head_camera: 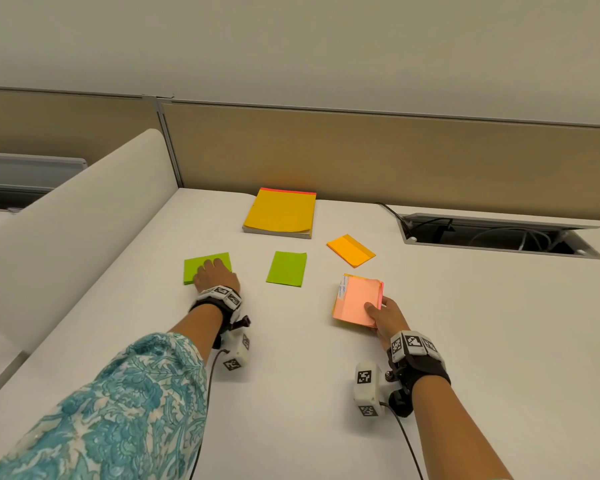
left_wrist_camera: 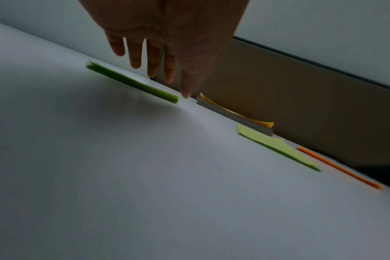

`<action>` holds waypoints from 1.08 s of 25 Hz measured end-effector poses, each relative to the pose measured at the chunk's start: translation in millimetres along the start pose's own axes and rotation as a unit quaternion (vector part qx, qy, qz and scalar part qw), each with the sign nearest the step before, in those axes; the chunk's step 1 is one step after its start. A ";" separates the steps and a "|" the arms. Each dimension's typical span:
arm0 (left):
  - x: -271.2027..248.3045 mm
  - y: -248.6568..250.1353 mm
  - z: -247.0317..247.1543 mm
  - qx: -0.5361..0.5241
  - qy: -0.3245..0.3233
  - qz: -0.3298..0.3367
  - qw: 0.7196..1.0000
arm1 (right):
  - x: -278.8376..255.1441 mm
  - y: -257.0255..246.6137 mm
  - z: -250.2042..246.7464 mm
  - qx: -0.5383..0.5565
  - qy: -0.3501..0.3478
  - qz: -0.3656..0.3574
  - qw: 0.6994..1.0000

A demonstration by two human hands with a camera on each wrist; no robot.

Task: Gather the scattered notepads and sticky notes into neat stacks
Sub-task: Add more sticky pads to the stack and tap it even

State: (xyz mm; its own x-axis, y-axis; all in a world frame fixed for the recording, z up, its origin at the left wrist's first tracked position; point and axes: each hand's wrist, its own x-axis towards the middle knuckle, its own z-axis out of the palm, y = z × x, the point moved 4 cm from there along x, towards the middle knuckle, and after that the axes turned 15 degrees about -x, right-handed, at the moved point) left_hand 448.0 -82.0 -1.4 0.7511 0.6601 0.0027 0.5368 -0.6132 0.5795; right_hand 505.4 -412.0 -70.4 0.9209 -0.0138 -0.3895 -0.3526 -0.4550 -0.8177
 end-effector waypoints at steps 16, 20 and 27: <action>4.3 -2.4 8.0 0.202 -0.210 0.000 0.957 | 7.8 4.5 2.4 0.010 -0.008 0.015 1.000; 1.5 -12.7 7.1 0.162 -0.212 -0.021 0.964 | 13.7 6.8 6.3 0.003 -0.008 0.010 1.000; -21.8 28.7 6.7 -0.104 -0.263 -0.049 0.958 | 5.1 2.2 2.5 0.020 -0.002 0.012 1.000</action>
State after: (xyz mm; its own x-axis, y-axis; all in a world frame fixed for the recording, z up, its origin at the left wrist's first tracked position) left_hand 449.6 -116.8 9.7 0.8204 0.3664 -0.4390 0.5671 -0.4237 0.7063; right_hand 508.9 -410.8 -75.3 0.9112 -0.0207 -0.4115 -0.3815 -0.4194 -0.8237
